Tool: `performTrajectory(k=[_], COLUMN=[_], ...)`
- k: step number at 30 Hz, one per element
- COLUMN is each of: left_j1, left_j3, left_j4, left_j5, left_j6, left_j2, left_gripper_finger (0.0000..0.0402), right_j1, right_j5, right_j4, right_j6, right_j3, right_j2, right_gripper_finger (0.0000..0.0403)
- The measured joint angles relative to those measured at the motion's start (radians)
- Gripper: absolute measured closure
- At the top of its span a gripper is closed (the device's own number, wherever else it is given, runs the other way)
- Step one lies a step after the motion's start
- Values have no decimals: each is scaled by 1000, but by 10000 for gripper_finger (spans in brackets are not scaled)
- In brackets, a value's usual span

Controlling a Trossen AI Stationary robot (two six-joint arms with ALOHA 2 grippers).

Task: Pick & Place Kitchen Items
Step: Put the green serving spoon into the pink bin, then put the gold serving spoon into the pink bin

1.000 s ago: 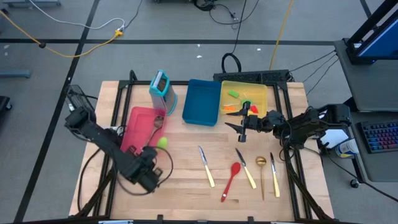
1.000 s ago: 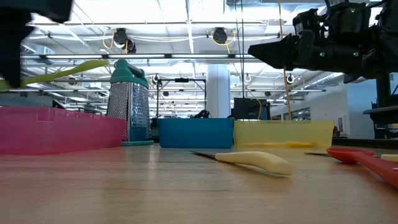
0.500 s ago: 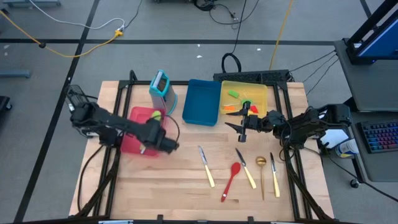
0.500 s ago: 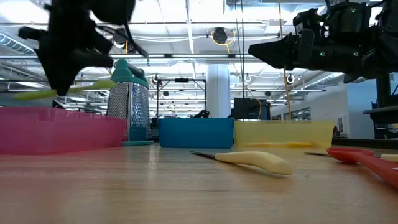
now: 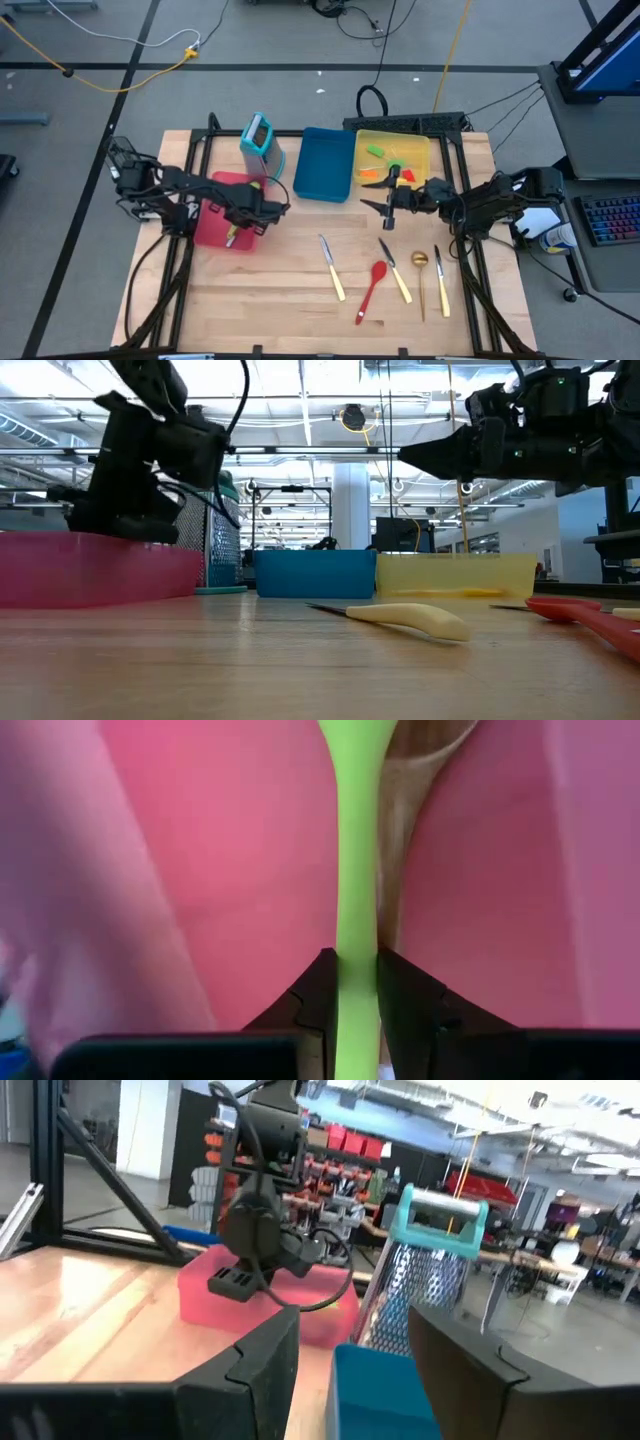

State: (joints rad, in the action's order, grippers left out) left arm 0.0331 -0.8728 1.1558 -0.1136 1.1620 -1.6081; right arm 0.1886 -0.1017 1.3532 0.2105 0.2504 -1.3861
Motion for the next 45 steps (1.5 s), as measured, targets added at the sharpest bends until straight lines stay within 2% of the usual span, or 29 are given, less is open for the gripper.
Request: performTrajectory(k=[8,14,18,20,23,26,29,32,35,37,41,45], left_j1=[40,51,51,51,49,32,-15,-81,-154,-197,-258,-290], left_j3=[29,29,17,-6,-46,-90,-126,-131,-123,-111,-82,-17], left_j4=[-64,-66,-39,-20,18,15,-8,-75,-192,-263,-444,-680], left_j5=[-11,-43,-18,33,42,-45,-201,-380,-548,-616,-638,-594], left_j6=[-101,-151,-159,-176,-161,-122,-87,-85,-140,-213,-429,-634], left_j2=[3,3,6,21,77,160,250,339,391,404,405,404], left_gripper_finger=[336,285,257,251,248,249,248,248,247,247,247,247], right_j1=[-1,-22,-113,-183,-305,-421,-520,-602,-666,-700,-750,-781], right_j5=[-7,-7,-2,47,217,400,541,607,684,742,833,838], right_j4=[-45,-192,-271,-308,-315,-308,-311,-335,-445,-553,-788,-933], right_j6=[-121,-217,-234,-255,-301,-330,-374,-401,-409,-427,-528,-667], right_j3=[-1,-1,-1,-2,-2,-1,15,60,139,204,315,380], right_j2=[0,0,0,0,0,0,0,0,0,0,-4,-4], right_gripper_finger=[222,222,222,222,222,222,222,222,222,222,222,222])
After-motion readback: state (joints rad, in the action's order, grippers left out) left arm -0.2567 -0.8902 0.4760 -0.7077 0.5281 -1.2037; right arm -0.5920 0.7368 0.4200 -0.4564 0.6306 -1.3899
